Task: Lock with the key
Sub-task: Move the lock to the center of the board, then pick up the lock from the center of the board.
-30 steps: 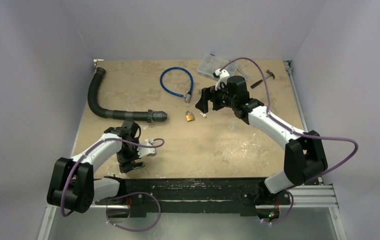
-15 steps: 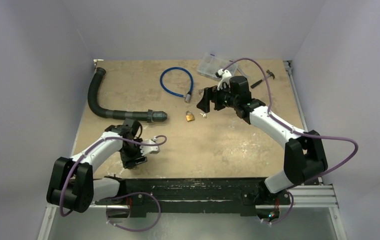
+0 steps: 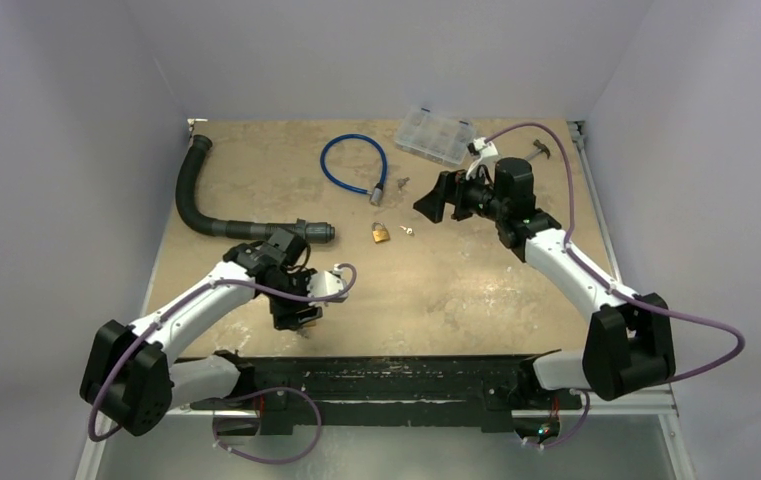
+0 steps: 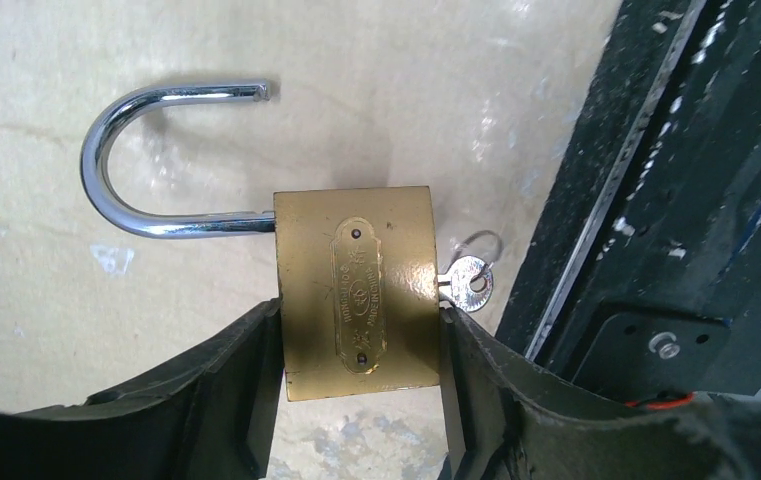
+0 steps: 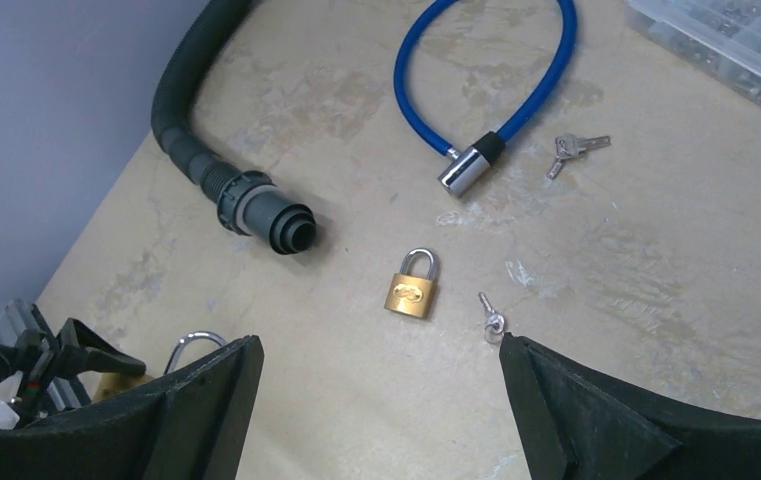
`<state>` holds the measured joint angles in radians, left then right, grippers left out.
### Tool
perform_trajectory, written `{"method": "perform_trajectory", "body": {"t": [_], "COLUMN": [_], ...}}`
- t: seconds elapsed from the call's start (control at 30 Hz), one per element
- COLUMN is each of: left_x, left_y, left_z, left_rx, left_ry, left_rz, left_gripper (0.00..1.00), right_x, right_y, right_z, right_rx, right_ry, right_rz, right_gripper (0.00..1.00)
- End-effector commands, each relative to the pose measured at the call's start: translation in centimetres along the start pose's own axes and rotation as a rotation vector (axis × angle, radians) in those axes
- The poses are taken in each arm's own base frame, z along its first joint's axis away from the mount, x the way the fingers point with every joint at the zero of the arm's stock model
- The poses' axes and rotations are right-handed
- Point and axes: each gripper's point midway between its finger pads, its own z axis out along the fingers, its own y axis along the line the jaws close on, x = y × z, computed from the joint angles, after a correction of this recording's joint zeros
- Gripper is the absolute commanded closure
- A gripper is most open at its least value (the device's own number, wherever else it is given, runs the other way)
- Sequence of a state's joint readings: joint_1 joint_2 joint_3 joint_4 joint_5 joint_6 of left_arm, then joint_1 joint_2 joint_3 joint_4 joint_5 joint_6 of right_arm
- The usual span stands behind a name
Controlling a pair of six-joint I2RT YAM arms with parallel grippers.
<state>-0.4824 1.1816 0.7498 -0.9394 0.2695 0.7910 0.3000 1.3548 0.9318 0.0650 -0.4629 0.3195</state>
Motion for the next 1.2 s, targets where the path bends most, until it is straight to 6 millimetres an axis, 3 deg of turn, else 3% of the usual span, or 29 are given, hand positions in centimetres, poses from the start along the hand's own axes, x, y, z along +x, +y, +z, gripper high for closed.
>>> {"method": "perform_trajectory", "body": {"t": [0.0, 0.13, 0.27, 0.6, 0.63, 0.77, 0.8, 1.17], "left_x": [-3.8, -5.9, -9.4, -16.9, -17.0, -15.7, -15.4, -14.3], "left_y": [0.5, 0.8, 0.8, 3.5, 3.5, 3.6, 3.6, 2.8], "left_z": [-0.2, 1.5, 3.9, 7.5, 7.9, 8.7, 8.7, 10.2], "left_rx": [-0.034, -0.047, -0.068, -0.127, -0.119, -0.104, -0.1, -0.052], "left_ry": [-0.091, -0.098, -0.135, -0.208, -0.198, -0.116, -0.098, -0.002], "left_rz": [0.016, 0.045, 0.067, -0.031, -0.032, 0.019, 0.033, 0.088], "left_gripper": [1.0, 1.0, 1.0, 1.0, 1.0, 0.58, 0.53, 0.35], "right_x": [-0.4, 0.2, -0.3, -4.4, -4.5, -4.7, -4.7, -4.1], "right_y": [0.9, 0.3, -0.5, -4.6, -5.0, -5.7, -5.7, -4.6], "right_z": [-0.5, -0.7, -1.1, -5.0, -5.3, -6.1, -6.2, -5.9], "right_rx": [-0.037, -0.019, 0.005, 0.092, 0.095, 0.099, 0.096, 0.012], "right_ry": [-0.01, 0.001, -0.015, -0.145, -0.15, -0.161, -0.159, -0.129], "right_rz": [-0.043, -0.051, -0.051, -0.023, -0.016, -0.012, -0.012, -0.017], "right_gripper": [0.01, 0.01, 0.01, 0.01, 0.01, 0.01, 0.01, 0.01]}}
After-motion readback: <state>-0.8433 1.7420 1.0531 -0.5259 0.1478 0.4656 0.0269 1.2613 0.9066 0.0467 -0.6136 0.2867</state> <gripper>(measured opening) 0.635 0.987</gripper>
